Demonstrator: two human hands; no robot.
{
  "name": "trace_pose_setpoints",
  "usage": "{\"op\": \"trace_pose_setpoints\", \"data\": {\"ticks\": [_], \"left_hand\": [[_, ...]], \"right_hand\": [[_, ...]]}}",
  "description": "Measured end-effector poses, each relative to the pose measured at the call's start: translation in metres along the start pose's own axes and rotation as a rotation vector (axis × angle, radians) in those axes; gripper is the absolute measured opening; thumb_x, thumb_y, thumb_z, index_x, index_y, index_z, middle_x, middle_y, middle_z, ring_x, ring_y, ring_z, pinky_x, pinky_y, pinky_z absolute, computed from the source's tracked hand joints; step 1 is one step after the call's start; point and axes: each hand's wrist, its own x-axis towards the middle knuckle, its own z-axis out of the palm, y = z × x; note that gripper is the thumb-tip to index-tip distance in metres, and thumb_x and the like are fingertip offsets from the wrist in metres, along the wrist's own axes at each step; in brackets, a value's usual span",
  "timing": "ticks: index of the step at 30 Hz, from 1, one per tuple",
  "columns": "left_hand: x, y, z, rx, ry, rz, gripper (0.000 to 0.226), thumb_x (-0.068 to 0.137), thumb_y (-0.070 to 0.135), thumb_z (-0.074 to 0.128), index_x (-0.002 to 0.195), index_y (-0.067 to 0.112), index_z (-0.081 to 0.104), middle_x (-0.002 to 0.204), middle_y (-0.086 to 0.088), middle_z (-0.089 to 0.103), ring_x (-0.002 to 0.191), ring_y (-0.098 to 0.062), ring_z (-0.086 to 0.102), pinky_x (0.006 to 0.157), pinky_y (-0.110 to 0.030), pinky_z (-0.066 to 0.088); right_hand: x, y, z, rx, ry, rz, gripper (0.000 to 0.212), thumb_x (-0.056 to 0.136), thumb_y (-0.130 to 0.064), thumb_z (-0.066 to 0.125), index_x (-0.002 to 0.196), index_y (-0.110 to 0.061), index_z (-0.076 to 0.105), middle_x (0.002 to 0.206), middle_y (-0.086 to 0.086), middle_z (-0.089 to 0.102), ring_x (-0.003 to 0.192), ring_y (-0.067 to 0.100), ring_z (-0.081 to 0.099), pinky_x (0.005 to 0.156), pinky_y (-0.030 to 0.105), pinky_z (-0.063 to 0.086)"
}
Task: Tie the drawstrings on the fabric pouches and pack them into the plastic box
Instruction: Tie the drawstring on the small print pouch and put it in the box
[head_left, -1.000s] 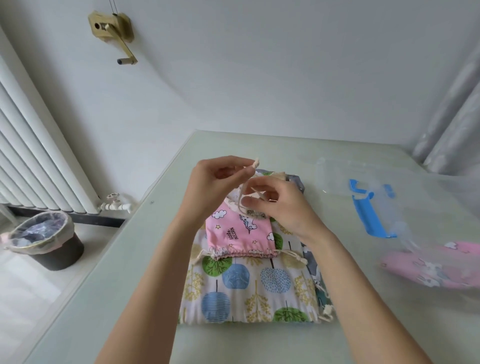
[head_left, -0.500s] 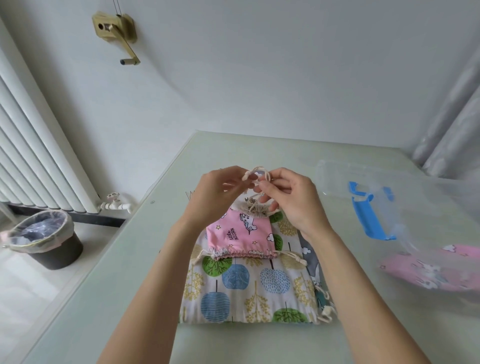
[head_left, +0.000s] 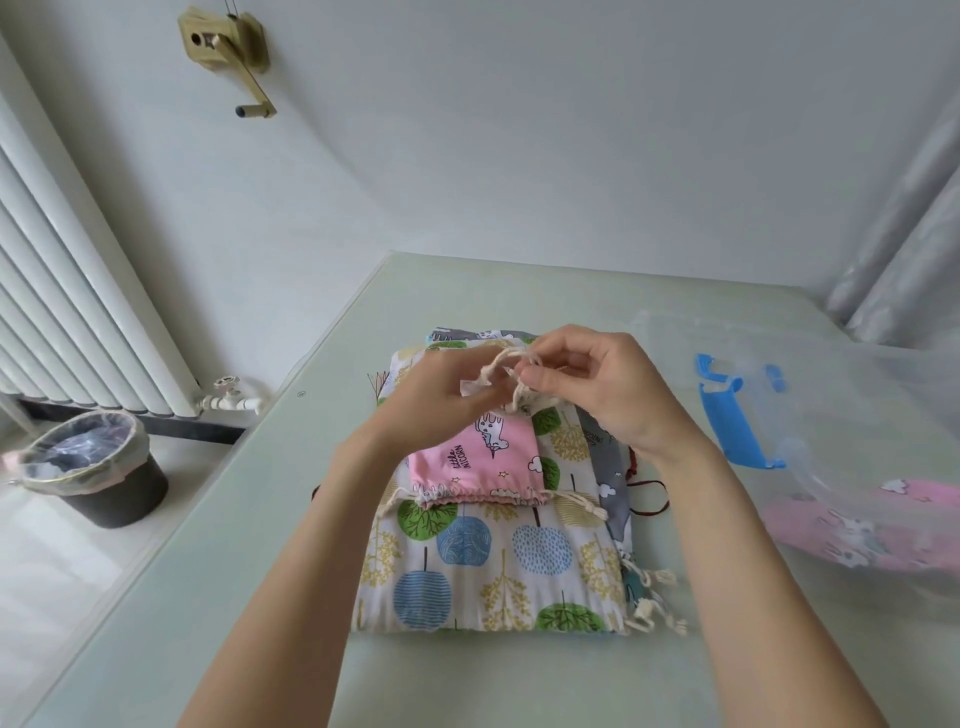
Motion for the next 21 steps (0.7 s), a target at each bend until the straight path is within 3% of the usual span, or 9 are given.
{"op": "trace_pose_setpoints", "data": {"ticks": [4,8,11,14,17,21], "left_hand": [[0.0,0.007,0.0,-0.179,0.085,-0.081,0.019,0.093,0.012,0.052,0.094,0.02,0.069,0.07,0.007,0.07,0.069,-0.001,0.065,0.066,-0.012,0.044],[-0.002,0.011,-0.001,-0.294,0.03,-0.135,0.014,0.092,0.014,0.057,0.098,0.021,0.068,0.064,-0.003,0.071,0.065,-0.009,0.067,0.066,-0.013,0.046],[-0.002,0.01,-0.004,-0.333,-0.038,-0.145,0.018,0.092,0.014,0.055,0.103,0.025,0.064,0.057,0.002,0.069,0.06,-0.007,0.066,0.063,-0.011,0.047],[-0.003,0.009,-0.006,-0.32,-0.098,-0.138,0.016,0.092,0.014,0.056,0.103,0.017,0.067,0.058,0.003,0.068,0.06,-0.005,0.064,0.063,-0.012,0.046],[0.001,0.003,-0.005,-0.266,0.0,-0.143,0.01,0.088,0.016,0.062,0.083,0.021,0.07,0.072,0.0,0.07,0.067,-0.007,0.065,0.068,-0.017,0.048],[0.004,-0.006,-0.002,-0.335,0.253,-0.219,0.015,0.089,0.028,0.06,0.075,0.031,0.067,0.102,0.005,0.058,0.086,-0.009,0.063,0.081,-0.024,0.048]], "right_hand": [[0.002,0.007,0.004,-0.308,0.203,-0.19,0.012,0.073,-0.003,0.076,0.079,-0.012,0.071,0.086,0.0,0.065,0.077,0.008,0.062,0.075,0.032,0.053],[0.004,0.01,0.009,-0.363,0.27,-0.337,0.011,0.073,0.001,0.075,0.077,-0.008,0.071,0.085,0.0,0.064,0.074,0.01,0.062,0.07,0.03,0.054],[0.004,0.01,0.012,-0.314,0.257,-0.385,0.01,0.074,0.003,0.074,0.079,-0.006,0.072,0.086,0.003,0.065,0.077,0.009,0.064,0.073,0.024,0.055],[0.004,0.011,0.014,-0.276,0.247,-0.391,0.01,0.075,0.001,0.074,0.081,-0.007,0.072,0.087,0.002,0.064,0.077,0.011,0.065,0.074,0.023,0.055],[0.005,0.013,0.011,-0.236,0.23,-0.372,0.009,0.078,-0.002,0.072,0.086,-0.006,0.073,0.088,0.002,0.067,0.079,0.011,0.066,0.075,0.022,0.054],[0.006,0.018,0.008,-0.084,0.196,-0.196,0.012,0.087,-0.012,0.063,0.093,-0.01,0.073,0.092,-0.003,0.072,0.086,0.005,0.068,0.078,0.018,0.052]]}}
